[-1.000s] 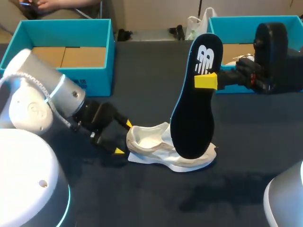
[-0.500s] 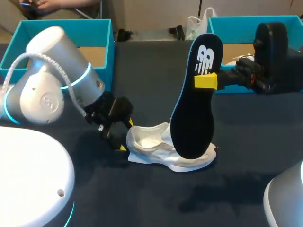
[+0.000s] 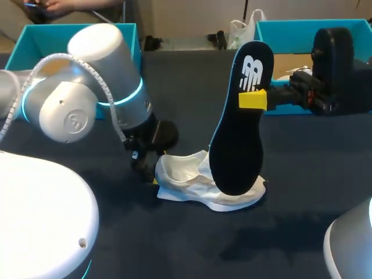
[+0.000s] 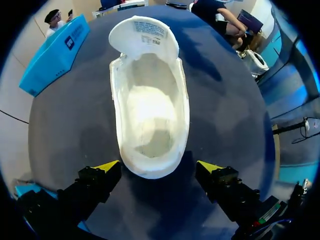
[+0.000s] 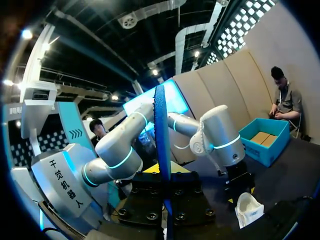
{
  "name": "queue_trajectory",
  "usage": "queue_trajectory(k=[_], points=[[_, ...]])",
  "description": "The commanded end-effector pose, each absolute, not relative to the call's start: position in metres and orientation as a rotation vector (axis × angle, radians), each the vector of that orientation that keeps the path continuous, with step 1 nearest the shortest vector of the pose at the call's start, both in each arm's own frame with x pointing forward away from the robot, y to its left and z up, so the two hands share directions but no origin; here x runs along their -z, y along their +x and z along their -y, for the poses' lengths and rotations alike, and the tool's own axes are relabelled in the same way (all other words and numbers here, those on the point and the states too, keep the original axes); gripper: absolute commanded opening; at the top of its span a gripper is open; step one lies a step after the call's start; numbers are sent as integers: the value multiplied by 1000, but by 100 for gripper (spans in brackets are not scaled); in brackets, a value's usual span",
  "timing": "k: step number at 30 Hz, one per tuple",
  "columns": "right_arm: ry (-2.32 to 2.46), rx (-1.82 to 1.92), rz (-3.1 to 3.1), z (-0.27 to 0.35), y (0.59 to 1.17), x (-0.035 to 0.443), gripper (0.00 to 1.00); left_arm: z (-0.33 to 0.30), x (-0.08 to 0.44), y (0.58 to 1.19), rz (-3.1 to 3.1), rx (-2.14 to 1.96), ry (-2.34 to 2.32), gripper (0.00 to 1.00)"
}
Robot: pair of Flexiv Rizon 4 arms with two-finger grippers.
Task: Take the shoe out of the shoebox, open the shoe tongue, remove and reinsert the insole, then place the shoe into the shoebox
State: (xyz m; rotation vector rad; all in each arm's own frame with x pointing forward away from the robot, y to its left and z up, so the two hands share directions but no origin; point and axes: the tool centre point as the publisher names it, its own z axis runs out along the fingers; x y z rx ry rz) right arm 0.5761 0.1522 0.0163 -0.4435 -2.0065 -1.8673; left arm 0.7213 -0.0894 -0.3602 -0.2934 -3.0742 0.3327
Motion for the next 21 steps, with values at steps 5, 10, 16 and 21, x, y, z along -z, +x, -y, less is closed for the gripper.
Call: queue_trajectory(k=[5,10,16,21], points=[[-441,1865,2006,-154,578,-16,0,90,352,725,3100,-216,-256,100],[-441,1865,2006,-154,578,-16,0,93,336,726,3093,-236,-268,100],[-441,1865,2006,-154,578,-16,0,114,309,731,3092,-273,-320,100],[-441,1865,2006,-154,578,-16,0,141,303,740,3125,-248,-339,100]])
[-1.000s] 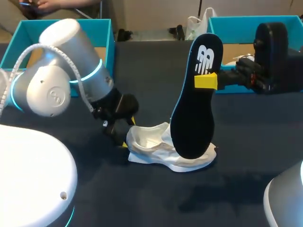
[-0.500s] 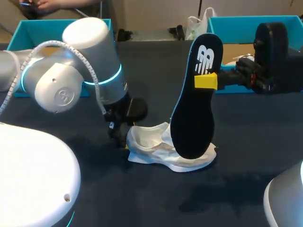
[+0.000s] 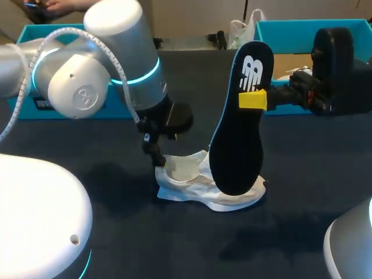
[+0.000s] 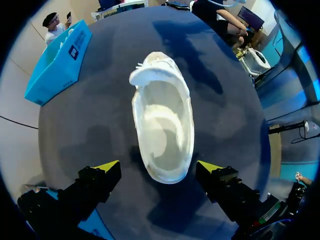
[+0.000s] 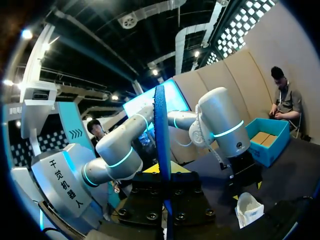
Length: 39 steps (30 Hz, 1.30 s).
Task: Take the shoe out of the shoebox, open the shoe tongue, remove and reinsert the insole, then place the shoe into the shoebox
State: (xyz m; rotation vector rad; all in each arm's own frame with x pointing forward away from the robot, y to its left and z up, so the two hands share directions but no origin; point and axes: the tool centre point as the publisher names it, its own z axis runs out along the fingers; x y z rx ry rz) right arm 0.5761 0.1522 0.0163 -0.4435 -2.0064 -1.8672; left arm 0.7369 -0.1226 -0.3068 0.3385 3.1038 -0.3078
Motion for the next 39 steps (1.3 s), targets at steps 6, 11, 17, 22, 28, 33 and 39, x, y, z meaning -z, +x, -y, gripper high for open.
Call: queue_trajectory(k=[6,11,17,22,28,33,39], points=[[-441,1865,2006,-154,578,-16,0,174,323,749,-3103,232,368,100],[-441,1865,2006,-154,578,-16,0,184,345,757,-3118,246,341,100],[-441,1865,2006,-154,578,-16,0,189,363,763,-3125,221,327,96],[-441,1865,2006,-154,578,-16,0,185,376,763,-3138,234,295,78],[-441,1865,2006,-154,578,-16,0,182,382,763,-3154,245,249,53],[-441,1865,2006,-154,578,-16,0,180,383,761,-3156,257,246,46],[-441,1865,2006,-154,578,-16,0,184,383,757,-3161,256,281,40]])
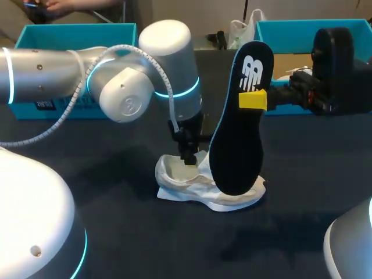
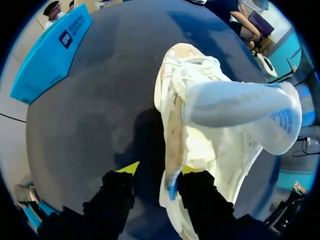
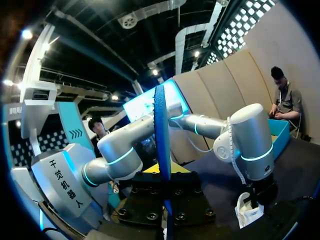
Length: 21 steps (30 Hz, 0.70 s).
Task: Take the shoe out of the shoebox, open the shoe tongue, remove and reinsert the insole, then place the shoe into the shoebox
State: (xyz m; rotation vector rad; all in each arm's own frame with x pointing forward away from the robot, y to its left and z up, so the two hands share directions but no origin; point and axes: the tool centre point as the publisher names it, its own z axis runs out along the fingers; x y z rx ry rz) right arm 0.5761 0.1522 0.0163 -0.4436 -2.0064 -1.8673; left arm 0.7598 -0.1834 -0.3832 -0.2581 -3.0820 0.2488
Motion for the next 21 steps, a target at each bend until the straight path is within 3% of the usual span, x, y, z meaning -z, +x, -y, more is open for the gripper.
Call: queue_trajectory(k=[1,4,7,12,13,14,21], points=[[-441,1865,2006,-154,578,-16,0,184,384,756,3074,-250,-282,41],[-441,1865,2006,-154,578,-16,0,185,384,752,3071,-250,-294,48],[-441,1865,2006,-154,578,-16,0,186,387,750,3068,-246,-300,47],[-441,1865,2006,-154,578,-16,0,187,393,750,3054,-230,-284,31],[-441,1865,2006,-154,578,-16,0,187,394,750,3053,-228,-283,20],[-441,1865,2006,-154,578,-16,0,187,394,750,3053,-228,-282,0],[-441,1865,2006,-154,578,-16,0,182,383,748,3062,-265,-322,0]])
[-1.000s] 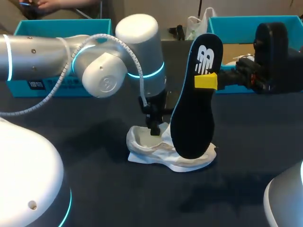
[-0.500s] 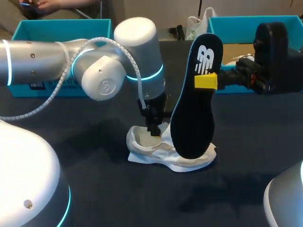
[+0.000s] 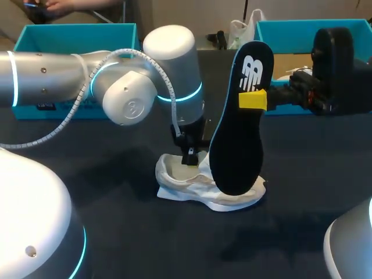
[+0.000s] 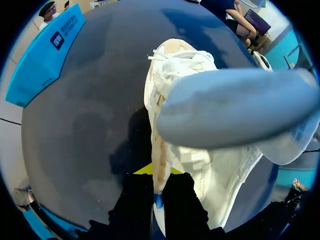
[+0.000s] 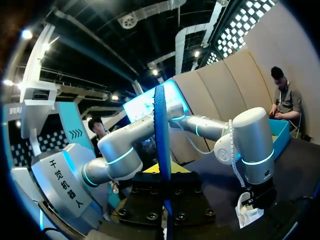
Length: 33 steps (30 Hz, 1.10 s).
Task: Take the shoe out of the shoebox, open the shoe tongue, remove and reinsert the insole, then place the shoe into the shoebox
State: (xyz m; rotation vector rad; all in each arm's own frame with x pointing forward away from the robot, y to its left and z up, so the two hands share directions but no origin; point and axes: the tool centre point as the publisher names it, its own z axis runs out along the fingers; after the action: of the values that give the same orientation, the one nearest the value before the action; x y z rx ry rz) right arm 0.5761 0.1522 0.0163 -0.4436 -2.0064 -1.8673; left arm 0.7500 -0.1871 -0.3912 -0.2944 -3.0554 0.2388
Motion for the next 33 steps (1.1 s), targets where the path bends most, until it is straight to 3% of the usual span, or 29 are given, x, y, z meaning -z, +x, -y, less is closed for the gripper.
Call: queue_trajectory(k=[1,9,18,33], points=[[-441,1865,2006,-154,578,-16,0,182,380,747,3070,-274,-349,0],[-441,1865,2006,-154,578,-16,0,179,341,748,3108,-363,-661,0],[-441,1865,2006,-154,578,-16,0,179,290,739,2981,-453,-1385,0],[-441,1865,2006,-154,578,-16,0,176,284,743,2931,-429,-1535,0]])
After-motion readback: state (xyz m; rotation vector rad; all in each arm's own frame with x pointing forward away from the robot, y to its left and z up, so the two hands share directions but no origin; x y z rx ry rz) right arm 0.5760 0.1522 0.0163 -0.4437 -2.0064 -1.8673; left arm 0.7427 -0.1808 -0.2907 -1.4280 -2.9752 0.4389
